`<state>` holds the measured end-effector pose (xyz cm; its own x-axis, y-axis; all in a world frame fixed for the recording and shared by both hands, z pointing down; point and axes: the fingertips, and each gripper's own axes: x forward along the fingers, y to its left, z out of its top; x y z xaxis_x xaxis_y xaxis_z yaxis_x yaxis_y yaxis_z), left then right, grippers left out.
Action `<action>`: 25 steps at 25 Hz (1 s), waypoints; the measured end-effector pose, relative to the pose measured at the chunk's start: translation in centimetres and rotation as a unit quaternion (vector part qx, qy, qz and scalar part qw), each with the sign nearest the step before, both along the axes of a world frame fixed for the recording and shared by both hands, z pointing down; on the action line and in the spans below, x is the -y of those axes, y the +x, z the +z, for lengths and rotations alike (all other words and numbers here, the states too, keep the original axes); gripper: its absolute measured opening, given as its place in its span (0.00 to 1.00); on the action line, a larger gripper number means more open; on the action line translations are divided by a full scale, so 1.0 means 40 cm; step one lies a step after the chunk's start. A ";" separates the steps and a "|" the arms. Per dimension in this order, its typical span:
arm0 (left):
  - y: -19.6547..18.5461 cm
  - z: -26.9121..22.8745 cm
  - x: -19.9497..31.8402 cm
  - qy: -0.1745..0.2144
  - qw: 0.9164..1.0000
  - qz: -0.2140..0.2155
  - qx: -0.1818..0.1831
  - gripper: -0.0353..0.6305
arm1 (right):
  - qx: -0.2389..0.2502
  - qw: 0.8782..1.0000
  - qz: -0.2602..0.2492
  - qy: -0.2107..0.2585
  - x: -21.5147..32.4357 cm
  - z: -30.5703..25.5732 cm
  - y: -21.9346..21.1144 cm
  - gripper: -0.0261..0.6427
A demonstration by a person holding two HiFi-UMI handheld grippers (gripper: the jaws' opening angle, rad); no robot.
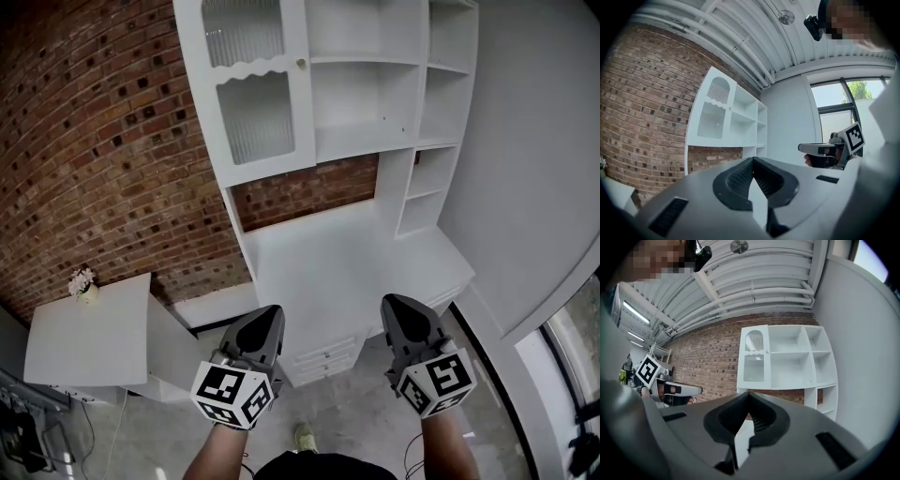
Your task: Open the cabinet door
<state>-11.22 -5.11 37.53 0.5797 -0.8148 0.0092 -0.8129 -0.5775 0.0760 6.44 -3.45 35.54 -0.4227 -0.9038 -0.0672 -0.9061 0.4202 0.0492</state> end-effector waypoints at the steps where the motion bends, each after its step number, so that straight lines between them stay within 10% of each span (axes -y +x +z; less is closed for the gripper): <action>1: -0.009 -0.004 0.028 0.003 1.000 0.002 0.003 0.06 | 0.001 1.000 0.002 0.000 0.024 -0.001 -0.010 0.04; 25: 0.055 -0.175 0.543 0.085 0.995 -0.003 0.053 0.06 | 0.011 0.999 -0.041 0.011 0.542 -0.030 -0.043 0.04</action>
<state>-9.02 -26.84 30.52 0.5788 -0.8126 -0.0682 -0.8139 -0.5705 -0.1097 4.72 -25.13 34.35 -0.4934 -0.8644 -0.0973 -0.8697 0.4919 0.0405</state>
